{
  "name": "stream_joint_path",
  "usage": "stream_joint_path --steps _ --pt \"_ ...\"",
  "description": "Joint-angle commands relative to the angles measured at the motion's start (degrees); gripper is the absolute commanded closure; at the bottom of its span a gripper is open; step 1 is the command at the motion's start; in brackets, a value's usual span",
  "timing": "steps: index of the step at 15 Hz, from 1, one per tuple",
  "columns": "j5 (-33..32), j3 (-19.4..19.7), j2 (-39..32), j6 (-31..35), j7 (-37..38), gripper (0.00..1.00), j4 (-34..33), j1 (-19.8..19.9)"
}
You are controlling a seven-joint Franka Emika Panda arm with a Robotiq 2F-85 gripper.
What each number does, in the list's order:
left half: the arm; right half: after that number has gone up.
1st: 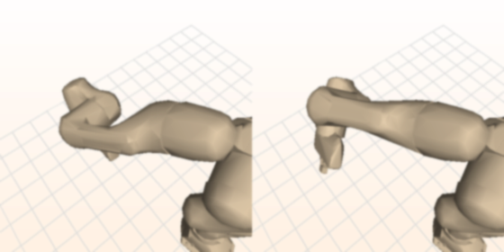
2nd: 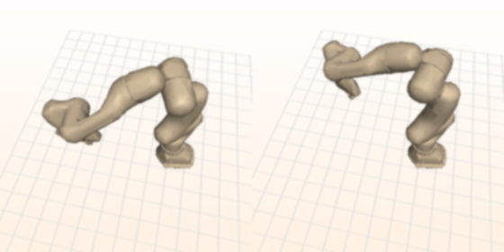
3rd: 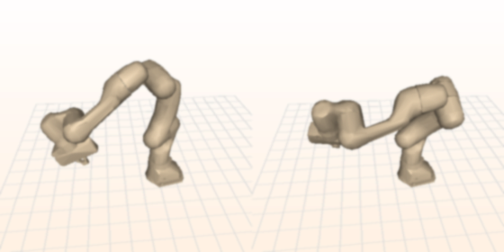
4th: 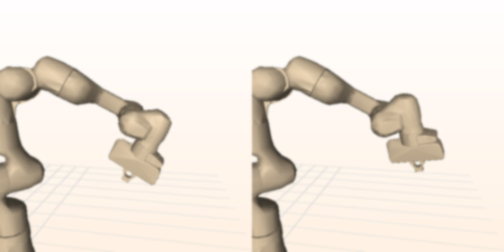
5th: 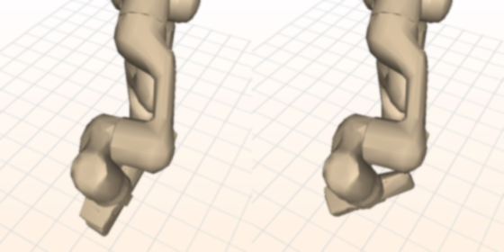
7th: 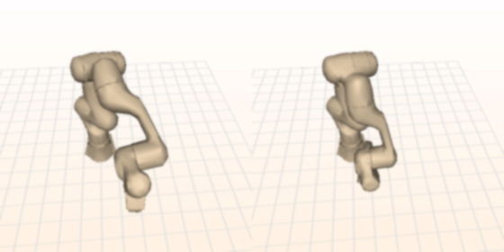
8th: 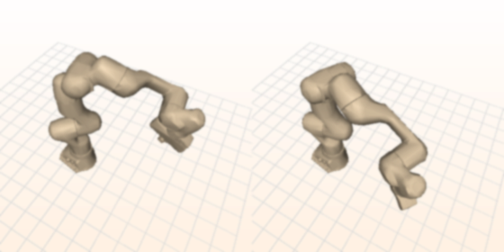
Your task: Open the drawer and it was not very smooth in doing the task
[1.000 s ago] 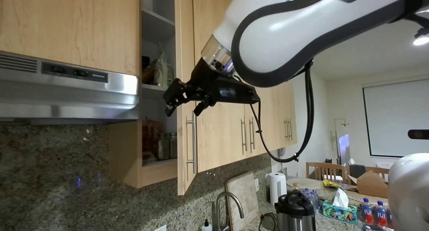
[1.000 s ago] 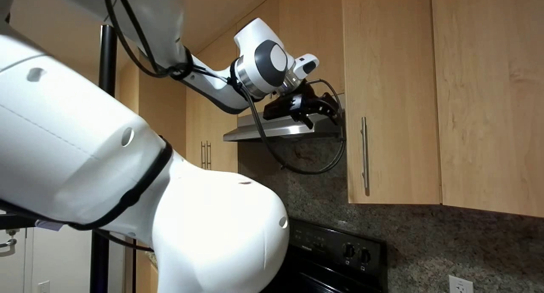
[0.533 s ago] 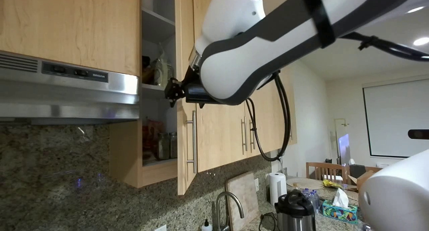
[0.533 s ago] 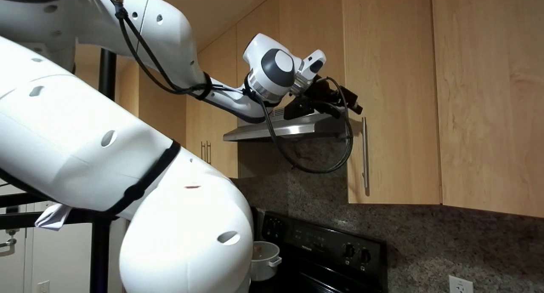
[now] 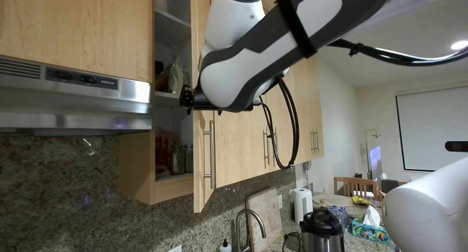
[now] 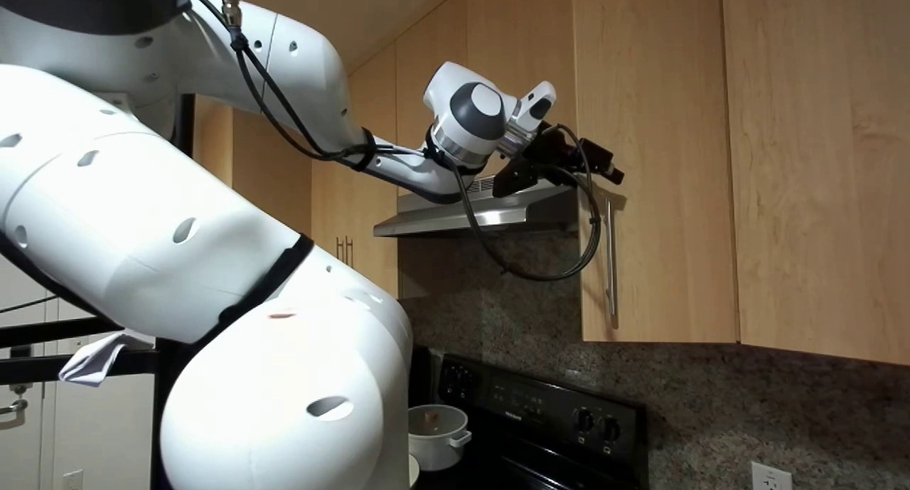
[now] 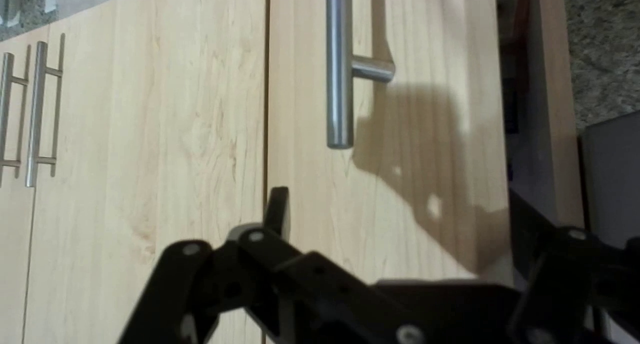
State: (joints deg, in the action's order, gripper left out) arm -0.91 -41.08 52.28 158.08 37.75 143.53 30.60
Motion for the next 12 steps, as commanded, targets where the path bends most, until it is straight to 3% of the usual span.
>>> stream_joint_path --steps 1,12 --pt "-1.27 0.49 -0.56 -3.15 2.85 0.0 -1.24 0.67" --pt "-1.54 3.82 -0.36 -5.2 2.85 0.0 0.47 -2.71"
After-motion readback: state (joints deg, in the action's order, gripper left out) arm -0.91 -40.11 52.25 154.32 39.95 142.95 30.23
